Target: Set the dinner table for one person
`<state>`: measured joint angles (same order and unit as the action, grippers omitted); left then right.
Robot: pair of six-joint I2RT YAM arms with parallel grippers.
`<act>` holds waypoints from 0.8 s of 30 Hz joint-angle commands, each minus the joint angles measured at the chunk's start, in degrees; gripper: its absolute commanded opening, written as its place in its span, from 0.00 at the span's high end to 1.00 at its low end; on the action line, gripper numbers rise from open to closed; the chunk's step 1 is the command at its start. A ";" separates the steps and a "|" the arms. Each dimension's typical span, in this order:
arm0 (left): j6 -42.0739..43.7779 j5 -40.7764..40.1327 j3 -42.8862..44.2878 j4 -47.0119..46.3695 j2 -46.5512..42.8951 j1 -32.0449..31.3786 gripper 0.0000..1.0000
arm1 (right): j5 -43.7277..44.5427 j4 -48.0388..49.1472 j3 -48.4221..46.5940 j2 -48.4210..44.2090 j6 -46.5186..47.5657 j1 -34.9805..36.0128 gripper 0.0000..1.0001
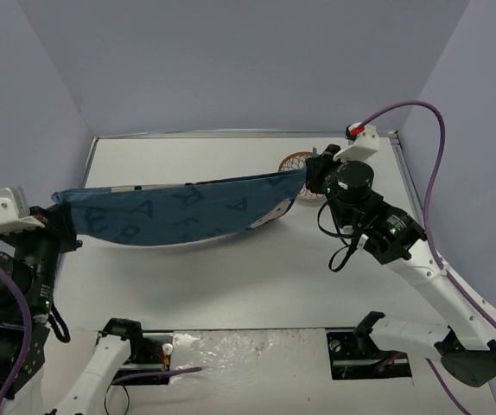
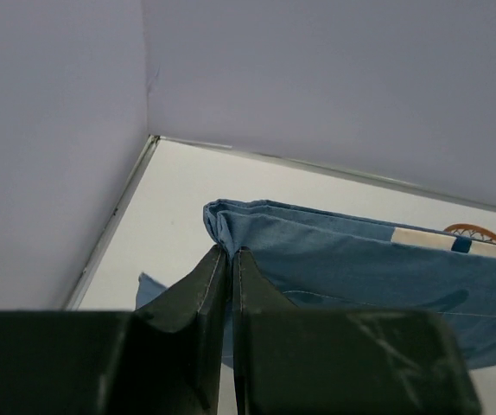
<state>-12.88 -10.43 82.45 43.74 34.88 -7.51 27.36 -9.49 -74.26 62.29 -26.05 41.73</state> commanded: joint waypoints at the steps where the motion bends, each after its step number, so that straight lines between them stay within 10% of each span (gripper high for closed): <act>1: -6.90 -17.18 -2.49 0.37 13.11 0.01 1.00 | 4.02 -0.99 -5.98 8.79 0.94 -0.46 1.00; 12: -4.93 -19.21 2.04 -14.26 29.99 2.94 1.00 | -2.48 5.32 -21.45 30.28 1.91 -6.60 1.00; 24: 3.38 -8.84 6.79 -19.60 20.01 2.85 1.00 | -7.86 12.86 -17.83 17.06 7.53 -6.45 1.00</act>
<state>-13.20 -22.78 86.38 30.57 60.46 -5.12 20.77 -5.44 -93.02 89.73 -21.14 35.01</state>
